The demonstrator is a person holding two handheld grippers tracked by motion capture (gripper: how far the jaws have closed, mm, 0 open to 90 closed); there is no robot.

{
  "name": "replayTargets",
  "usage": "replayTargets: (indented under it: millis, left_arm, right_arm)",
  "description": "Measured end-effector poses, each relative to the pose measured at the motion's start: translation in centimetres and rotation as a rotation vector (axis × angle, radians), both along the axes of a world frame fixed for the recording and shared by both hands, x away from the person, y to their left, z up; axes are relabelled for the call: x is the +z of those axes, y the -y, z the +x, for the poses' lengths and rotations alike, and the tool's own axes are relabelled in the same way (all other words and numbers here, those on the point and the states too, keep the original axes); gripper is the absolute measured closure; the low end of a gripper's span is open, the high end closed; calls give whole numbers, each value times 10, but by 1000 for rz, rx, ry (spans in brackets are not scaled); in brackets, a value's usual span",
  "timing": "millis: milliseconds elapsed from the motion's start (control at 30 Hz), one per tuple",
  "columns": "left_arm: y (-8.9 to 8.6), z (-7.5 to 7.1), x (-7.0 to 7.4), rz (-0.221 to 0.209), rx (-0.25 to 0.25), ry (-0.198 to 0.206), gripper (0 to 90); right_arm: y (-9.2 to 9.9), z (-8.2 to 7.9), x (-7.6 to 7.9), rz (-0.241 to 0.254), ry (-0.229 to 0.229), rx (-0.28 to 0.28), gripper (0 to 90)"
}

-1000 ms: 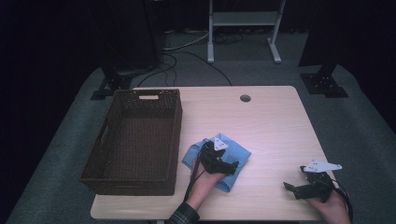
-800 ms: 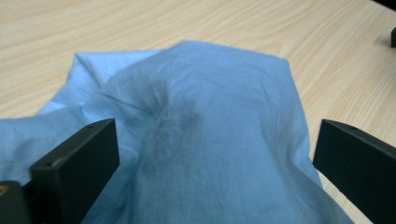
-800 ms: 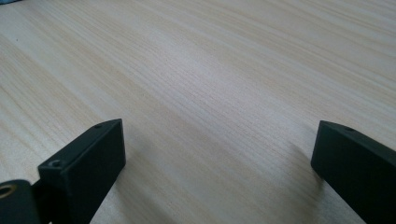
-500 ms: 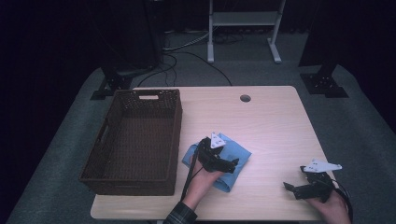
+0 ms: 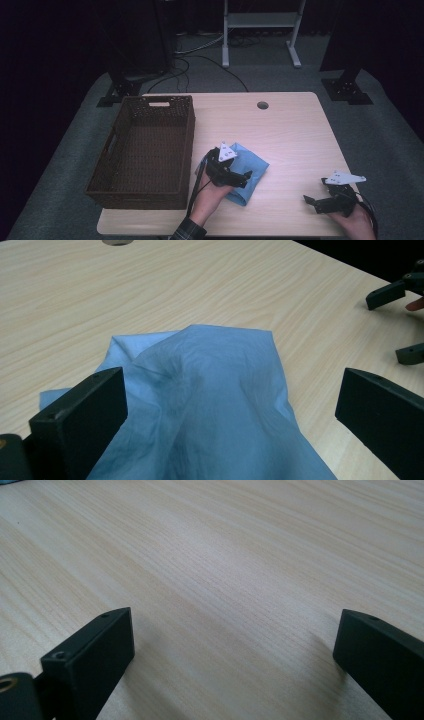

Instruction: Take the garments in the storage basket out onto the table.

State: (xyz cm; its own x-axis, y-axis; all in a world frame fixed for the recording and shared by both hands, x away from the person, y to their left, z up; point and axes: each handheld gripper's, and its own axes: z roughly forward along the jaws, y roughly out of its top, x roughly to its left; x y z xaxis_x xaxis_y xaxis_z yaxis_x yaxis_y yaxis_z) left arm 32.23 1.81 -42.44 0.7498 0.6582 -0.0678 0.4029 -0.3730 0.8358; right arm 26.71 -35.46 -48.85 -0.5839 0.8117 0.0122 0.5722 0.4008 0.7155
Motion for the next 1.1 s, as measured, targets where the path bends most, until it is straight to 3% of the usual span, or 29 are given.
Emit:
replayTargets:
  millis: [567,1100]
  left_arm:
    - [-22,-31,6,3,-16,31,0]
    - [-35,-53,-23,63,-16,-9,0]
  right_arm:
    - [0,0,0,0,0,0,18]
    - [0,0,0,0,0,0,18]
